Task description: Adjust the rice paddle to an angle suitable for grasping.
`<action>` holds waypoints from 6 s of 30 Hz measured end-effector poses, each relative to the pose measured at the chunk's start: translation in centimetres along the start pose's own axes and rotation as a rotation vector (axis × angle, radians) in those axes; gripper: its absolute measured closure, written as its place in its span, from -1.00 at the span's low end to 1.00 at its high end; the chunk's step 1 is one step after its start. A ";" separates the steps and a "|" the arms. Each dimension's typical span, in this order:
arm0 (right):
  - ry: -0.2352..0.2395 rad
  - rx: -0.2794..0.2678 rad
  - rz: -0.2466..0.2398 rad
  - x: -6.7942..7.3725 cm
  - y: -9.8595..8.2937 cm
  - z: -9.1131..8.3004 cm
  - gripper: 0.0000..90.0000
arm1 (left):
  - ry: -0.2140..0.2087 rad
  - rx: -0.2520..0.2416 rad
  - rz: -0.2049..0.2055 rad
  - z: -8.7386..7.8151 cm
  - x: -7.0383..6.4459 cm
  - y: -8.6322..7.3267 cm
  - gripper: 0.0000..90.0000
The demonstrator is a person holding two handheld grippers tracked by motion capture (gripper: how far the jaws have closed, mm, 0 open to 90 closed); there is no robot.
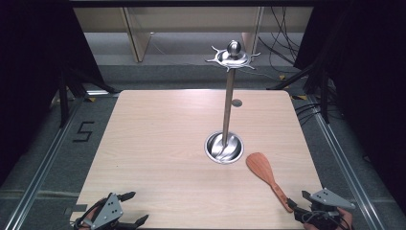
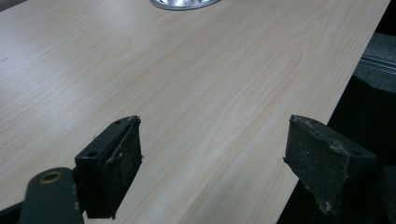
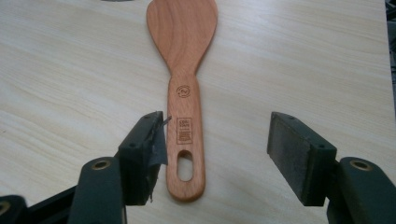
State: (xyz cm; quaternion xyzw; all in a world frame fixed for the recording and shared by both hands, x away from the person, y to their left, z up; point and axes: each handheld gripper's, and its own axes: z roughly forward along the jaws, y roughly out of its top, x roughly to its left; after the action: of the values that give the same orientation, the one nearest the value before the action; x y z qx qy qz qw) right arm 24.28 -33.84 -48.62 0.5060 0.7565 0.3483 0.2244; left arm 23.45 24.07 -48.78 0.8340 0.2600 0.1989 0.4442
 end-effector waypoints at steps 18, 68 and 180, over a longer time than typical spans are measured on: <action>0.095 0.050 -0.089 1.6 1.0 0.6 0.98 | 0.001 0.003 0.002 0.0 0.0 0.0 -0.60; -0.098 0.173 -0.190 -4.3 4.4 7.0 1.00 | 0.005 0.021 0.010 0.0 0.2 -0.1 -0.60; 0.060 0.806 -0.216 0.4 14.9 15.0 0.49 | -0.005 -0.016 -0.003 -0.3 0.0 0.1 -0.60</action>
State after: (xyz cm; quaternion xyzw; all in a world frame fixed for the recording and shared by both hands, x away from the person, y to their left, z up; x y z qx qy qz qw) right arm 43.54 -25.29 -47.22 0.4605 0.8873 0.0136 0.0215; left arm 23.31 24.18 -48.58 0.8306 0.2583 0.1982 0.4518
